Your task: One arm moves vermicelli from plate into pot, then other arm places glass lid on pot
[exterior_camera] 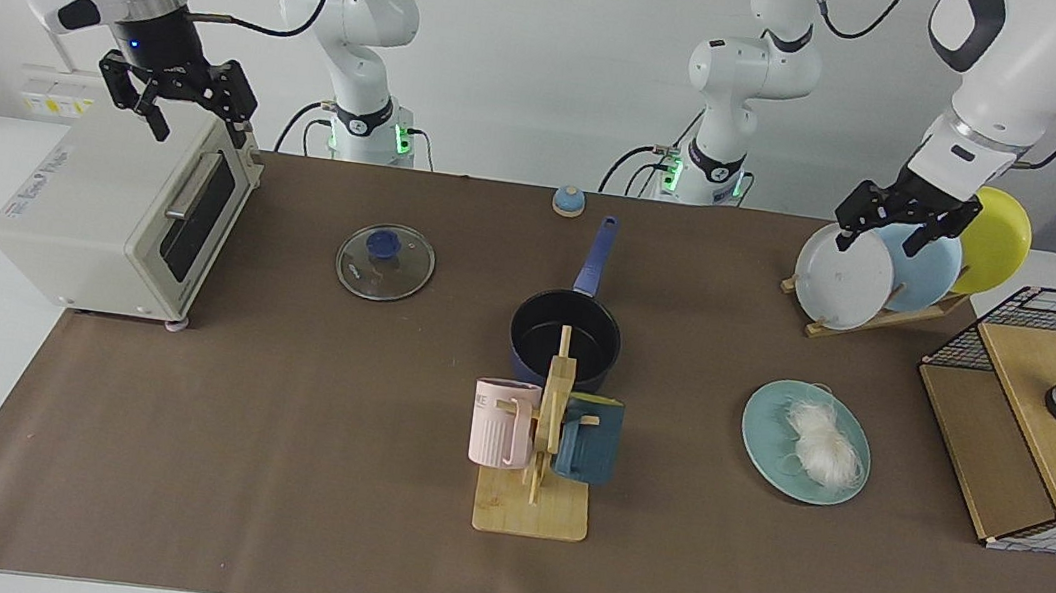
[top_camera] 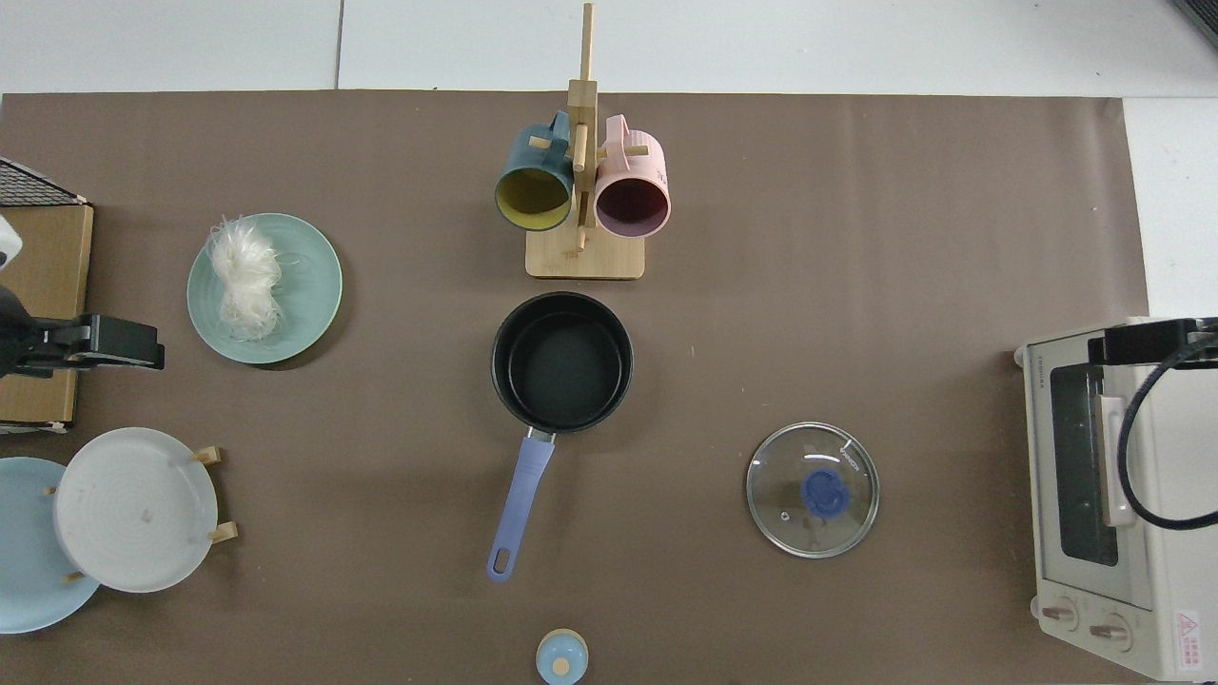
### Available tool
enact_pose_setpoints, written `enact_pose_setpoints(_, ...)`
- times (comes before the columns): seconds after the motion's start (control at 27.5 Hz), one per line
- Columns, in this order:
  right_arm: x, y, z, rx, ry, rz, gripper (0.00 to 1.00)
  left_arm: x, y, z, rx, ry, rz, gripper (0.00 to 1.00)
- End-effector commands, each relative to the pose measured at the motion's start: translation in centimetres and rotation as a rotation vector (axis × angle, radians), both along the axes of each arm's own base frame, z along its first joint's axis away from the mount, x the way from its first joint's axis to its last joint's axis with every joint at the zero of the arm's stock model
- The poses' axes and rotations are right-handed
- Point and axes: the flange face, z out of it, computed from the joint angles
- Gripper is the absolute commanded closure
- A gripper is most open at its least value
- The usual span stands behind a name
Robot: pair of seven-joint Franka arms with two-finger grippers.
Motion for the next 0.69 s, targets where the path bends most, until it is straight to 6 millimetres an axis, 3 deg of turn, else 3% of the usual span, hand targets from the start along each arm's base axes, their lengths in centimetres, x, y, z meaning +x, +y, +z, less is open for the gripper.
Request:
enact_pose_setpoints(0.0,-0.53,0.03,0.09,0.003,-0.009,0.007,0.00,-0.42,-0.05,0.16,0.007,0.007,-0.001,0.00)
enact_pose_setpoints(0.65,-0.91,0.60,0.19,0.005,0.008,0.020,0.00,-0.34,0.09,0.17,0.019,0.004,-0.010,0.00)
